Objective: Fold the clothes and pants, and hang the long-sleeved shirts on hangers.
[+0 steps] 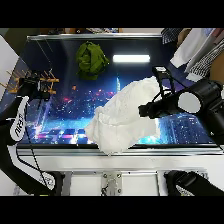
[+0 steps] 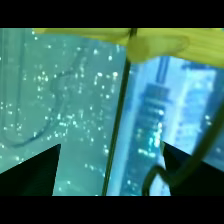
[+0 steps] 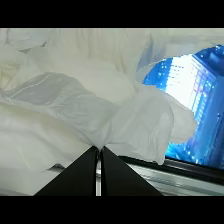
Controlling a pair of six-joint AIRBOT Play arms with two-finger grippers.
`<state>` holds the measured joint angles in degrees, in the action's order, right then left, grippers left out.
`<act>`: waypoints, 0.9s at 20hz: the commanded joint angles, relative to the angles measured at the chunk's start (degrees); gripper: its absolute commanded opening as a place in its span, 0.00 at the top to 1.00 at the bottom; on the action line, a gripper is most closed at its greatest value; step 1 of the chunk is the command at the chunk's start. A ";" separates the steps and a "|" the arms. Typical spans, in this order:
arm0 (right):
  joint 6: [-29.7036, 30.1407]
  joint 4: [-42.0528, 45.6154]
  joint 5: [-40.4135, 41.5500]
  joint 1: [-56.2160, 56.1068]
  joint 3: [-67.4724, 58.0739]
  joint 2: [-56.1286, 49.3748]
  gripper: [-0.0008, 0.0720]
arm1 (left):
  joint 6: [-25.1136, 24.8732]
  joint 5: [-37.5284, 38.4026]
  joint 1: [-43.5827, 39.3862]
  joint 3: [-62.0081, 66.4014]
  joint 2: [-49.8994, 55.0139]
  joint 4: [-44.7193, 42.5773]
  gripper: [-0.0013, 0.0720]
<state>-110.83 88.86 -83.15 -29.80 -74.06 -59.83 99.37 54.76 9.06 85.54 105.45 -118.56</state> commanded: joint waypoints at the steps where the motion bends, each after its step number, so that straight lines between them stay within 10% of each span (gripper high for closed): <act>1: -0.20 -0.48 0.00 -0.04 0.02 -0.35 0.97 | -1.68 -1.31 0.57 2.73 4.07 -0.42 0.02; 6: -1.73 -0.68 -0.02 -0.04 0.20 -0.59 0.97 | -1.62 -1.38 0.59 2.75 5.81 -0.35 0.07; 11: -1.73 -0.72 -0.04 -0.04 0.20 -0.59 0.97 | -1.64 -1.25 0.57 2.78 5.73 -0.39 0.93; 18: -1.70 -1.11 -0.87 -0.04 0.20 -0.59 0.97 | -1.64 -1.20 0.46 2.78 3.10 -0.39 0.97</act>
<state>-112.51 87.79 -83.59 -29.80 -73.89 -60.40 97.76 53.95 9.54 88.20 110.13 -118.43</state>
